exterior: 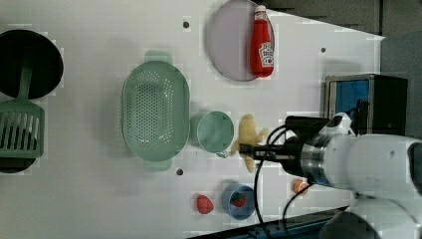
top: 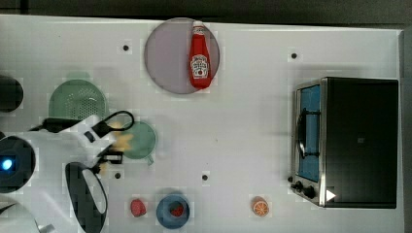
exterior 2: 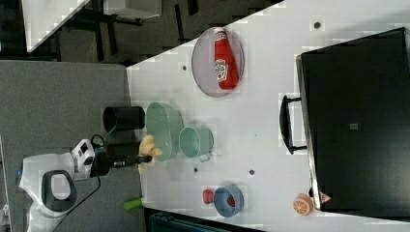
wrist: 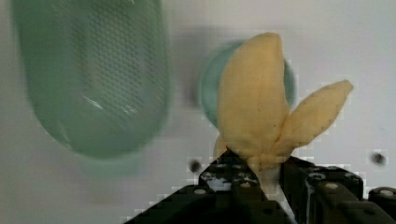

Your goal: Pick Banana and place it in mug.

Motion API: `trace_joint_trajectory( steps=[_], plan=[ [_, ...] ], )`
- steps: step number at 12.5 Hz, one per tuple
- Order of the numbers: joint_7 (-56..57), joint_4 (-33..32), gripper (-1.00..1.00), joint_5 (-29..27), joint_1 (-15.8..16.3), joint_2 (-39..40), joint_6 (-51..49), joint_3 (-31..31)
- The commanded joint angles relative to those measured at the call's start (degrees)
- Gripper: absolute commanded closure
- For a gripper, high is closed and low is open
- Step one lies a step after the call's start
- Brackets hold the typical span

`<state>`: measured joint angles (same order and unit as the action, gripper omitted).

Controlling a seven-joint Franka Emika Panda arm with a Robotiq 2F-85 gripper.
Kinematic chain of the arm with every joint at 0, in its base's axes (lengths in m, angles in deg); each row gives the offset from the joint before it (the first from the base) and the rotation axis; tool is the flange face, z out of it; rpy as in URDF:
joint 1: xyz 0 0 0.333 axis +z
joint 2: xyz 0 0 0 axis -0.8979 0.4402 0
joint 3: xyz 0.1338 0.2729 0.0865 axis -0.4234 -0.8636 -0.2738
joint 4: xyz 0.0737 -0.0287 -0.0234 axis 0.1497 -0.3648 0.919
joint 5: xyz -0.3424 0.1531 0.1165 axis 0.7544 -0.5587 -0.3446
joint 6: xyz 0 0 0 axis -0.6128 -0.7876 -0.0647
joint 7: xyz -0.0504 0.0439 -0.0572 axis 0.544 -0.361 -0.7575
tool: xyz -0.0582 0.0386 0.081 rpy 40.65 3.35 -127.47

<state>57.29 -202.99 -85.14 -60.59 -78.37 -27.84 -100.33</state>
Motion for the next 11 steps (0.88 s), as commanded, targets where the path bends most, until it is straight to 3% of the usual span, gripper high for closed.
trace_joint_trajectory(
  steps=[1,4,11],
  plan=[
    [-9.8,-2.5,0.57,-0.4,-1.6,2.2,4.9,2.2],
    [-9.8,-3.4,0.51,-0.4,-1.6,9.6,10.4,2.5],
    [-9.8,-6.4,-1.00,-0.2,-1.7,11.9,20.2,3.3]
  ],
)
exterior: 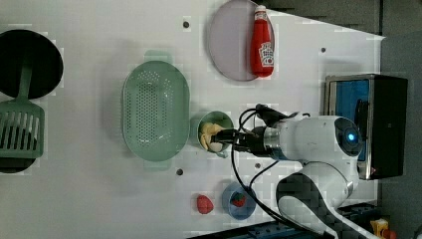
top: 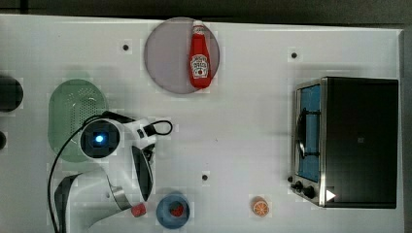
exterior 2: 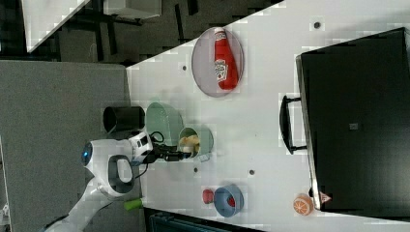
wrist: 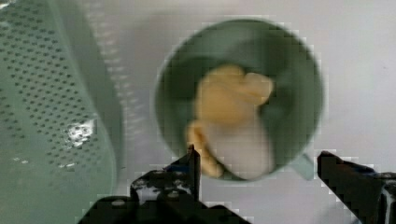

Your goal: Pick Banana and place it in mug.

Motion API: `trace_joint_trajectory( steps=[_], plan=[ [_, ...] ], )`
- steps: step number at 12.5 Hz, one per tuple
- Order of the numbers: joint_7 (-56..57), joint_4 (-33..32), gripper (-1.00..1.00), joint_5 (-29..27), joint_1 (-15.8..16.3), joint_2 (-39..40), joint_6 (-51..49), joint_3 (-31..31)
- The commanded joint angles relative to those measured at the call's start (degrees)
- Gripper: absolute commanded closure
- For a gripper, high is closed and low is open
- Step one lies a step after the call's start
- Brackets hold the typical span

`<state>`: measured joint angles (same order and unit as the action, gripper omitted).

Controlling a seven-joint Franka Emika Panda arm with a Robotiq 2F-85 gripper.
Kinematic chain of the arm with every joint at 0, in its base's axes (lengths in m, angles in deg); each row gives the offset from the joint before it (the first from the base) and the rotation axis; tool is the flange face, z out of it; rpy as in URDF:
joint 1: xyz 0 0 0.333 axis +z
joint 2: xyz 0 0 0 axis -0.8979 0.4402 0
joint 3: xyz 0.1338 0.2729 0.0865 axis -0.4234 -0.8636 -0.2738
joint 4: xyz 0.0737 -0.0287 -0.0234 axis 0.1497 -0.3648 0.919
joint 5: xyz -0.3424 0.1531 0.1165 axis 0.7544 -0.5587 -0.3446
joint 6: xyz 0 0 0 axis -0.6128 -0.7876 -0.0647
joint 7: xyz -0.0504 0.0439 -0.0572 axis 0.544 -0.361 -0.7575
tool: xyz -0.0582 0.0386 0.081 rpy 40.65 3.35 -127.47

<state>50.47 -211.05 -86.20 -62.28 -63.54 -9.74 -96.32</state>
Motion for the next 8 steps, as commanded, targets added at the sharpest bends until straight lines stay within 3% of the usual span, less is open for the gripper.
trace_joint_trajectory(
  steps=[1,5,8],
  plan=[
    [-3.0,1.9,-1.00,0.8,0.0,-3.1,2.3,-0.7],
    [-3.0,3.6,-1.00,0.8,-0.7,-8.5,0.2,1.7],
    [-2.9,8.0,-1.00,0.8,-1.6,-16.2,-14.4,7.2]
  ],
)
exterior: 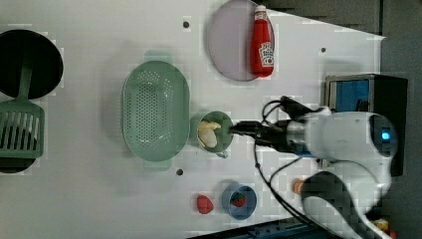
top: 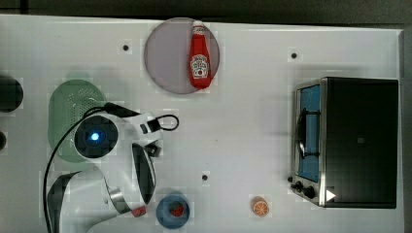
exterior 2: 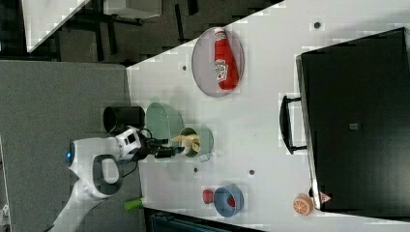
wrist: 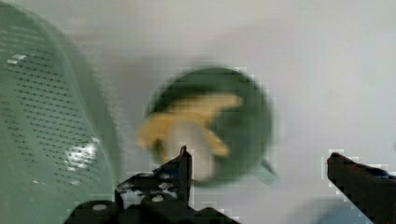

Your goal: Pick Banana and place it in mug.

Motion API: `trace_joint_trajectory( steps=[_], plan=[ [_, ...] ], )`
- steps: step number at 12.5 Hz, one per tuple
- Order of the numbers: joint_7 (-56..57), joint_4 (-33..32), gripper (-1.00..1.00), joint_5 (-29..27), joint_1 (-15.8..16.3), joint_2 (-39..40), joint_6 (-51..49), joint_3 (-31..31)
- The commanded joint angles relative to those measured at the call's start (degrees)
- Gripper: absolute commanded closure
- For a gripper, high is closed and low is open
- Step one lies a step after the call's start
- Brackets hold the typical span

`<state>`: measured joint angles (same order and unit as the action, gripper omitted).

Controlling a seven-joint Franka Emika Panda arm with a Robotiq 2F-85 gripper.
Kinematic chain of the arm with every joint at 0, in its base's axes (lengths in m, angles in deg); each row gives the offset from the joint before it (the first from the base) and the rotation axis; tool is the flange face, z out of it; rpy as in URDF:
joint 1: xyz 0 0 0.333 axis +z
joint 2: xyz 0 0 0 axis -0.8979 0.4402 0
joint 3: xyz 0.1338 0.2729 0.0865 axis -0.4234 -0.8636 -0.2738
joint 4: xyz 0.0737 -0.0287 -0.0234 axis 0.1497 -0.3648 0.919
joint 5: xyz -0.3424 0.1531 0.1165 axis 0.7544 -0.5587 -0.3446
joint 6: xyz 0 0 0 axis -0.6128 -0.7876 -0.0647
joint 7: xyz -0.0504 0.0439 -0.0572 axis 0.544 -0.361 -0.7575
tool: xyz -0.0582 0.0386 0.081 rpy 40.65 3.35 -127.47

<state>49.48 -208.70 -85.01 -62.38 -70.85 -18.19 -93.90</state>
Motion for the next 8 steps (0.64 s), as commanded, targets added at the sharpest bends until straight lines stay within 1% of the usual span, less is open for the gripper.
trace_joint_trajectory(
  steps=[1,3,6,8],
  plan=[
    [-1.9,7.9,-1.00,-0.4,-1.8,-11.0,-10.9,7.3],
    [-1.9,13.0,-1.00,-0.2,-2.4,-13.7,-19.6,12.8],
    [-1.3,20.5,-1.00,2.5,-2.8,-15.5,-25.1,20.0],
    [-1.3,23.3,-1.00,3.3,-2.9,-16.5,-32.8,23.3]
  ],
)
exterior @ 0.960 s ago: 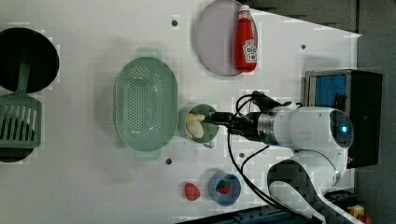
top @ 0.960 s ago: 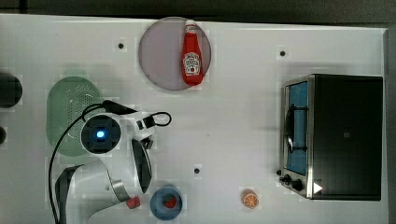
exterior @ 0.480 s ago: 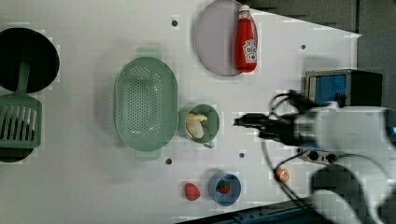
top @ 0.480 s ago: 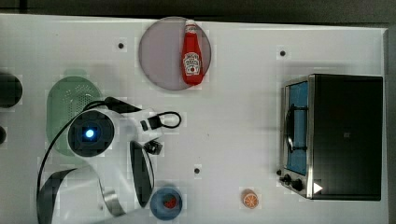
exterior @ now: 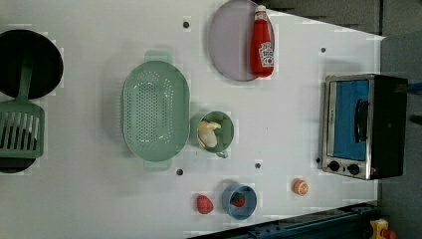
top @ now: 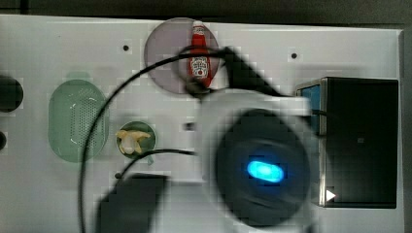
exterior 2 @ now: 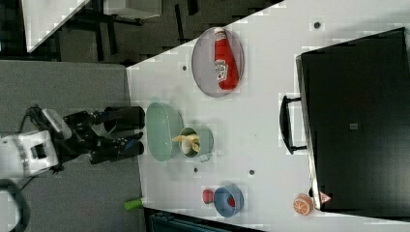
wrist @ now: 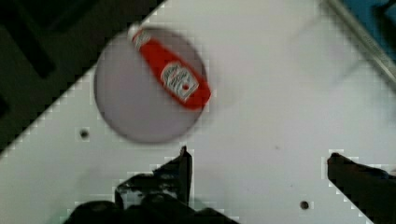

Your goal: Pick Banana and place it in mug.

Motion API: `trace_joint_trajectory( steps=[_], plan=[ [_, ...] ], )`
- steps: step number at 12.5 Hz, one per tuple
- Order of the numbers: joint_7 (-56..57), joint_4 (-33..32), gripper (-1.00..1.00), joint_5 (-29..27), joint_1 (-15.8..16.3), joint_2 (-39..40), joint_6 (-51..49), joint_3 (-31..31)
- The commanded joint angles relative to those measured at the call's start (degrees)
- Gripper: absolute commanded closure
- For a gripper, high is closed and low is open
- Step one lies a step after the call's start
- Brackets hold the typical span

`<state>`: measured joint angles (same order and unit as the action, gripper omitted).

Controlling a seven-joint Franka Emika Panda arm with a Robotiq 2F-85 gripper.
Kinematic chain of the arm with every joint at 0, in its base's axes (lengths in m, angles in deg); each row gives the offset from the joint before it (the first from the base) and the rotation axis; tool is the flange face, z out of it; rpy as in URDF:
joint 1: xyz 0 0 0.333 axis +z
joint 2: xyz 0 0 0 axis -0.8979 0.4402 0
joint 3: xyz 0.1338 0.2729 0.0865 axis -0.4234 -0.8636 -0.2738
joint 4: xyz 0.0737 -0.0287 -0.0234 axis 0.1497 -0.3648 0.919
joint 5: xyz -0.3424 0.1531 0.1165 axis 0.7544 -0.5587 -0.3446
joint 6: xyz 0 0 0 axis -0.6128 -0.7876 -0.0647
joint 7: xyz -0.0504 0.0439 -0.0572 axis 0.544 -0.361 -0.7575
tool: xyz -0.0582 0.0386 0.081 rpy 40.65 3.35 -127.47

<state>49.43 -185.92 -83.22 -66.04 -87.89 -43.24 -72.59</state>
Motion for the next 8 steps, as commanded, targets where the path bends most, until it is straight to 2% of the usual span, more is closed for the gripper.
trace_joint_trajectory(
  steps=[1,8],
  plan=[
    [-1.2,1.3,-1.00,1.5,0.7,0.3,-11.0,3.2],
    [-1.2,1.6,-1.00,1.5,0.7,1.3,-12.9,5.5]
  ],
)
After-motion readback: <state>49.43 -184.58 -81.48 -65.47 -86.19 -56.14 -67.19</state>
